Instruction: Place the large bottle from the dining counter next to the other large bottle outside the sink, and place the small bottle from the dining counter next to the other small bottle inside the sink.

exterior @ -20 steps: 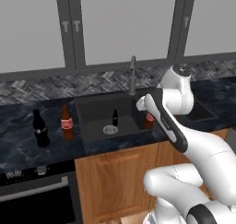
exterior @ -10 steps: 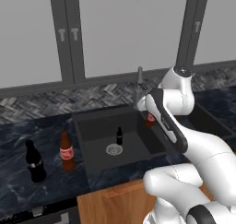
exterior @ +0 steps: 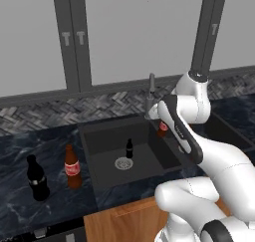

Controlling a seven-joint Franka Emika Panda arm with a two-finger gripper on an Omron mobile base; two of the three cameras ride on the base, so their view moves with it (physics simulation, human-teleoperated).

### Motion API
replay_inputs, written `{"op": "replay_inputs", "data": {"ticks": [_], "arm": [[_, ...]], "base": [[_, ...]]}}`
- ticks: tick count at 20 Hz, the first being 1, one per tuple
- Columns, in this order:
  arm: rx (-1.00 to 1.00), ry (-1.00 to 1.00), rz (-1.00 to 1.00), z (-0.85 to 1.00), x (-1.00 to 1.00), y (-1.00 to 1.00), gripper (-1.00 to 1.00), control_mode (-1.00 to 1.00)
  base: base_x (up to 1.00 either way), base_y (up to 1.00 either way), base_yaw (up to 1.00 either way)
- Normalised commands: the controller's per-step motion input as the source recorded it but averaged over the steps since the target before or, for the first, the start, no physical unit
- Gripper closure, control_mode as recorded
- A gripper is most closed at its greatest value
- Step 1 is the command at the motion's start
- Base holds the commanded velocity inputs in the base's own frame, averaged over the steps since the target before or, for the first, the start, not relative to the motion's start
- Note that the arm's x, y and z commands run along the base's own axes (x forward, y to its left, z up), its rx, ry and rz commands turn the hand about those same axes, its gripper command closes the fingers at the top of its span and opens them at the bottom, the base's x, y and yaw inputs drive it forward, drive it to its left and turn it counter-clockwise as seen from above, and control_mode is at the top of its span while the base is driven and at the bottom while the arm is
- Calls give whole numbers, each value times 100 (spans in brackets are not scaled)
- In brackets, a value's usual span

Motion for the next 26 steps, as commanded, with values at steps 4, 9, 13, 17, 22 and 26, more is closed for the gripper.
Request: {"op": "replay_inputs", "data": {"ticks": [4, 9, 13, 17, 22, 26], "arm": [[0, 0, 0, 0, 0, 0, 100, 100], [0, 0, 0, 0, 0, 0, 100, 100], [0, 0, 0, 0, 0, 0, 100, -100], [0, 2, -3, 0, 4, 9, 100, -100], [-1, 6, -15, -1, 11, 16, 100, -100], [0, 3, -9, -21, 16, -2, 100, -100]], "base": [[0, 0, 0], [1, 0, 0], [0, 0, 0], [0, 0, 0], [0, 0, 0], [0, 0, 0]]}}
